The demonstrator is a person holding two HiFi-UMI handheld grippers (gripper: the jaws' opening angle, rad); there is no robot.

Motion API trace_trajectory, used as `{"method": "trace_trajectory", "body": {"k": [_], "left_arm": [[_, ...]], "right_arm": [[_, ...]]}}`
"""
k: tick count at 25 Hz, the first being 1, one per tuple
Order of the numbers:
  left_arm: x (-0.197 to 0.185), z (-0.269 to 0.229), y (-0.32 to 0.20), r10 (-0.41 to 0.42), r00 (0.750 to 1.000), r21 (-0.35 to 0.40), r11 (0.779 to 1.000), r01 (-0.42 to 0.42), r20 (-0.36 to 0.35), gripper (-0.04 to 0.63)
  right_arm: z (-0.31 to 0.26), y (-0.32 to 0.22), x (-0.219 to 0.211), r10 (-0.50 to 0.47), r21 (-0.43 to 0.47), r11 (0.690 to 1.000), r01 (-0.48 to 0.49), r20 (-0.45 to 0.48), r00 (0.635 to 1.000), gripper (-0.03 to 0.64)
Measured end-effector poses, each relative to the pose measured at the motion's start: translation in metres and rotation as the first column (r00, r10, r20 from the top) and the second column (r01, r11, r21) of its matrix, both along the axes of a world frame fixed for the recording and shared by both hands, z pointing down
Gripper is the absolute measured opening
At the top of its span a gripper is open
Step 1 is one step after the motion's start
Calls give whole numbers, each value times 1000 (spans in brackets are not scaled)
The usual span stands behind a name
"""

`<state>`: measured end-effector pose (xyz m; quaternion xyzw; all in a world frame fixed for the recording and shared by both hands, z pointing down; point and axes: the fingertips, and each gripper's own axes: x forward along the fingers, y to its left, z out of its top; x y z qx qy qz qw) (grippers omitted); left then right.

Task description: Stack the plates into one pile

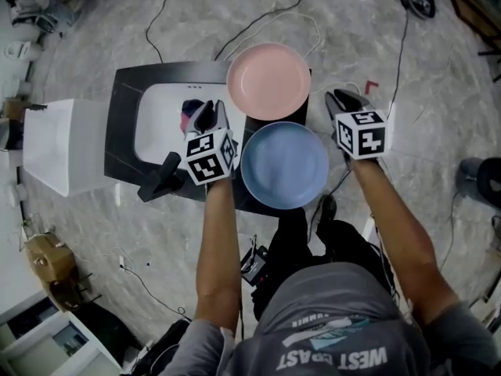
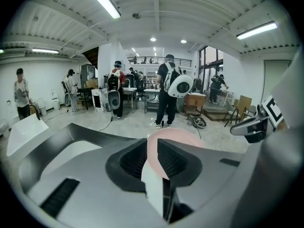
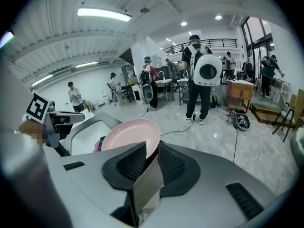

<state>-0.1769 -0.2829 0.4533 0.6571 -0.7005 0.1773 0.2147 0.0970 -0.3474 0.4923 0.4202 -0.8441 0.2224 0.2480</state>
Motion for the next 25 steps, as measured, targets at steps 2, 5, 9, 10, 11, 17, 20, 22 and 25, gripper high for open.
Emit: {"method": "trace_trajectory", "body": {"k": [2, 5, 9, 10, 11, 17, 20, 22, 25], "left_arm": [[-2, 8, -10, 9, 1000, -9, 1000, -9, -14, 69], [-5, 18, -22, 18, 999, -20, 1000, -18, -32, 69], [-11, 33, -35, 30, 998, -39, 999, -32, -47, 69], [-13, 37, -38, 32, 998, -44, 998, -35, -51, 69], [-14, 41, -41, 34, 998, -50, 998, -37, -54, 69], [-20, 64, -57, 39, 997, -80, 996, -44, -72, 69], [-20, 76, -64, 43, 996, -95, 994, -51, -82, 69], [-19, 83, -67, 48, 995, -104, 993, -57, -89, 69], [-17, 90, -70, 53, 994, -115, 991, -64, -98, 69]], "right_arm": [[4, -10, -2, 3, 1, 1000, -3, -13, 1000, 100], [11, -23, -7, 3, -2, 1000, -3, -27, 1000, 100], [20, -38, -15, 1, -7, 1000, -2, -37, 999, 100], [23, -40, -18, -1, -10, 1000, 1, -39, 999, 100], [25, -43, -20, -3, -12, 1000, 3, -41, 999, 100], [41, -57, -30, -7, -32, 999, 5, -54, 999, 100], [52, -63, -34, -8, -47, 999, 5, -60, 998, 100], [59, -66, -37, -9, -55, 998, 5, -65, 998, 100], [68, -70, -40, -12, -68, 998, 7, -68, 998, 100]]}}
